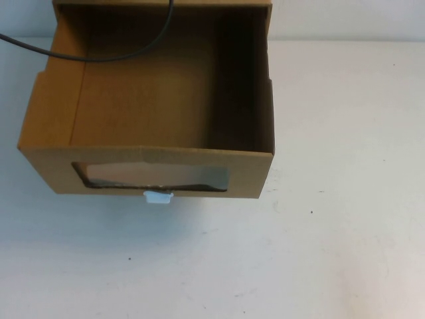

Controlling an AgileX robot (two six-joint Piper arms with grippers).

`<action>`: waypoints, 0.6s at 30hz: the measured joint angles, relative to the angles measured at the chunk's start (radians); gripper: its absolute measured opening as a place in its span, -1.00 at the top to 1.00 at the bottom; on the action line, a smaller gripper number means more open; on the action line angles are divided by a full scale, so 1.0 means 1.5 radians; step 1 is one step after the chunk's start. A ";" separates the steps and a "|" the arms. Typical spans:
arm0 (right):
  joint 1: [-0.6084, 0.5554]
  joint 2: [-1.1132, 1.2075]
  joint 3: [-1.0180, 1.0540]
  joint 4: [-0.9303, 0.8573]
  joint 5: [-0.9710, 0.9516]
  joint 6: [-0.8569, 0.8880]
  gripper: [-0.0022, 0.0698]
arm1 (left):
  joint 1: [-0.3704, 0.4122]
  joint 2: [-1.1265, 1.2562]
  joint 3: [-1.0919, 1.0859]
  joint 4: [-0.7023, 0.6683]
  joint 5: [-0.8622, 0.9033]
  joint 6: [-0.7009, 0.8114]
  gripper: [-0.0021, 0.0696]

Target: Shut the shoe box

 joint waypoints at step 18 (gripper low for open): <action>0.000 0.251 -0.237 0.135 0.277 -0.017 0.97 | 0.000 0.000 -0.016 0.013 0.021 -0.019 0.96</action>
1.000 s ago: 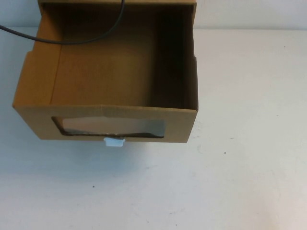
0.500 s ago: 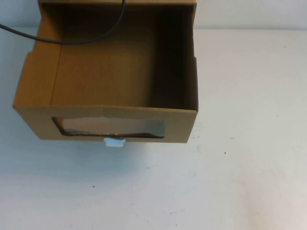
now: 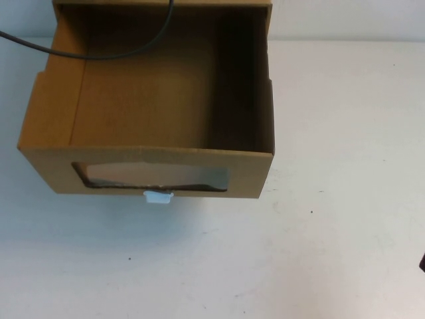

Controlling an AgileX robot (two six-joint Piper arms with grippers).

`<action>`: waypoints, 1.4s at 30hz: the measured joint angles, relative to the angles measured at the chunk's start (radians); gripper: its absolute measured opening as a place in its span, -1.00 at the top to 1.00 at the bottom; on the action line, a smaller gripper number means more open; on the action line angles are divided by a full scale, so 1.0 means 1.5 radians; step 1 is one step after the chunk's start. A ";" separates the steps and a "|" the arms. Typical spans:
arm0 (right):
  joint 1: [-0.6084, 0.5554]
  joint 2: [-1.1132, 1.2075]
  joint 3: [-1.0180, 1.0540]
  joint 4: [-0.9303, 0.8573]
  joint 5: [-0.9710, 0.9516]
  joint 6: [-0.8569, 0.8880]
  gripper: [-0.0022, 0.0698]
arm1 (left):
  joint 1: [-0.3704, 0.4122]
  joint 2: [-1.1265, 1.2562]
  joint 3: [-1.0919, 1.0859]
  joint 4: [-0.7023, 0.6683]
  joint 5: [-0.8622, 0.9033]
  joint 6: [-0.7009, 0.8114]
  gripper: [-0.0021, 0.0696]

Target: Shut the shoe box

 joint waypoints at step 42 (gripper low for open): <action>0.540 0.814 -0.644 -0.397 -0.162 0.182 0.97 | 0.000 0.000 -0.002 0.004 0.008 -0.034 0.96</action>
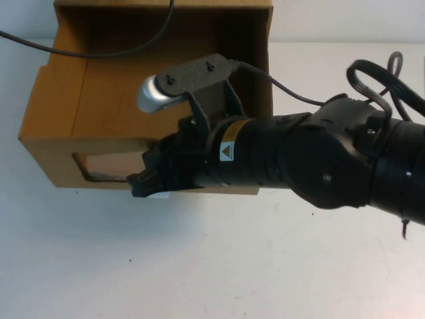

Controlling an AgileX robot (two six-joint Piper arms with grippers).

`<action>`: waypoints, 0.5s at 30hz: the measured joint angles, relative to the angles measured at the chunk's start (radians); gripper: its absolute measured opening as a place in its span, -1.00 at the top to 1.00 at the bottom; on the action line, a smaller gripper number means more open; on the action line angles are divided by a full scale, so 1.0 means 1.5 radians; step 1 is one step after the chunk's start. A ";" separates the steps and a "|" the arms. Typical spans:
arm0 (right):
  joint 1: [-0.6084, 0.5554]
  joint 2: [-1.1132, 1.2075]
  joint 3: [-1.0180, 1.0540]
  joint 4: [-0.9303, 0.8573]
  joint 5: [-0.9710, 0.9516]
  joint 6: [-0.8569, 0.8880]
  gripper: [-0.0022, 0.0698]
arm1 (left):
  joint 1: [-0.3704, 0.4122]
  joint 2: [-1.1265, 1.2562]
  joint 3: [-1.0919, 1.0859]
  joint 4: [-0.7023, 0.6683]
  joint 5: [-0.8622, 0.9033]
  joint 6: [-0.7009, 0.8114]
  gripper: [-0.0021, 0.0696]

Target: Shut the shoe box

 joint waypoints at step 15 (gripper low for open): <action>-0.035 0.038 -0.086 -0.017 -0.001 0.000 0.97 | 0.000 0.000 0.000 0.000 0.001 0.000 0.96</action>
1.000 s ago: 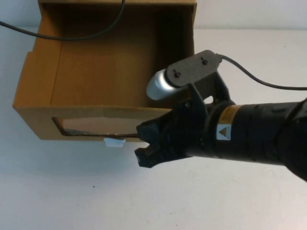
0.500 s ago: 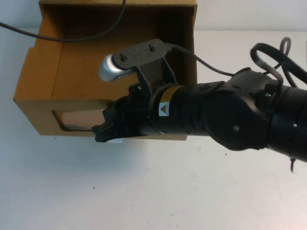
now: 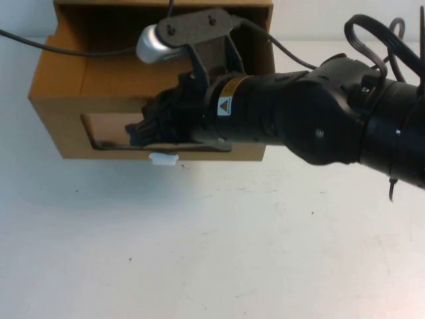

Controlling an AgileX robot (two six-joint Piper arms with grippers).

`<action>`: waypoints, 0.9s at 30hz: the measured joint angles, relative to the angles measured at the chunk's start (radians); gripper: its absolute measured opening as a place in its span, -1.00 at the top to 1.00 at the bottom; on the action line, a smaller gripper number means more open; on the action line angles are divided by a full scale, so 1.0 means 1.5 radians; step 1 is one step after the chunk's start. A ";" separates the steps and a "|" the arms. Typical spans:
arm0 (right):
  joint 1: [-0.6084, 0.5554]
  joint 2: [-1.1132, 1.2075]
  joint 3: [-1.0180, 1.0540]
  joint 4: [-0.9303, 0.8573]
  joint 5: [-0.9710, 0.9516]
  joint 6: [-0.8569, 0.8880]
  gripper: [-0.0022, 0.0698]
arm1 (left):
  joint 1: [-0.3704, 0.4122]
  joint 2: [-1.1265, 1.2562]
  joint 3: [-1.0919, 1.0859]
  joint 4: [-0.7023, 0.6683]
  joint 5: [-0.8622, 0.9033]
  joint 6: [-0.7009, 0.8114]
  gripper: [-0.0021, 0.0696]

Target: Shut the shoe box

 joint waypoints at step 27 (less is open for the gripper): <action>-0.093 0.142 -0.185 0.000 -0.032 0.003 0.97 | 0.000 0.000 -0.002 0.000 0.010 -0.002 0.96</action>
